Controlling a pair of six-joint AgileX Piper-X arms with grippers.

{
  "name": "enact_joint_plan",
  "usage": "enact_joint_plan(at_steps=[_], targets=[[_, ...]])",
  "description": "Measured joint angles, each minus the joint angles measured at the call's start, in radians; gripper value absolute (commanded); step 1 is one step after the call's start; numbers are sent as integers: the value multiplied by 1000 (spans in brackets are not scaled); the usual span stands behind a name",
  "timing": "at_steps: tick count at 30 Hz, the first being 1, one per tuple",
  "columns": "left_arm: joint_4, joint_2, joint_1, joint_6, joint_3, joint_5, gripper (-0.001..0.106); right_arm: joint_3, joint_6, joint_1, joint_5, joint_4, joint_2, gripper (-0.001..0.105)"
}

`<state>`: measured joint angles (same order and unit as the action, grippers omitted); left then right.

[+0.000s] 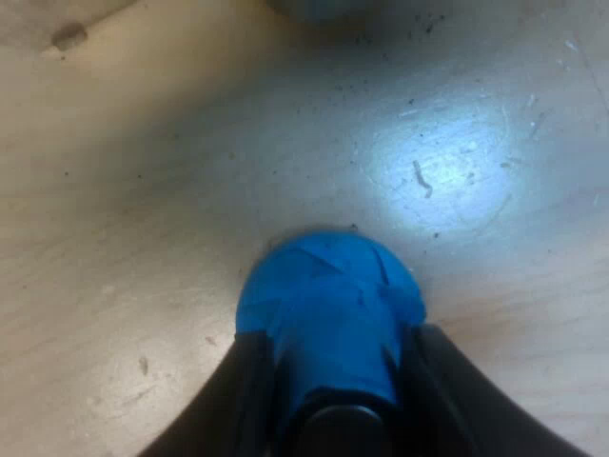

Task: Grind coffee beans and then tamp

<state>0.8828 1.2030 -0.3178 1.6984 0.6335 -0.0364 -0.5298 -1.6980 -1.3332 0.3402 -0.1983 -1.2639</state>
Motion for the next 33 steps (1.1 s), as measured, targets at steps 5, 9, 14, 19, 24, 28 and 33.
enact_joint_plan(at_steps=[5,9,14,19,24,28,33], targets=[[-4,2,0,0,0,0,72,0,0,0,0,0,0,91],[9,10,0,0,0,-9,93,-6,0,0,0,0,0,91],[33,-38,0,0,6,-21,98,-6,3,0,-58,0,23,91],[33,-215,0,0,6,-21,98,-6,3,0,-86,2,98,90],[36,-410,0,0,6,-10,98,-6,6,0,-86,7,177,90],[64,-529,0,10,38,-7,98,-17,17,23,-86,59,247,90],[111,-584,0,10,154,-1,98,-109,23,119,-89,285,323,90]])
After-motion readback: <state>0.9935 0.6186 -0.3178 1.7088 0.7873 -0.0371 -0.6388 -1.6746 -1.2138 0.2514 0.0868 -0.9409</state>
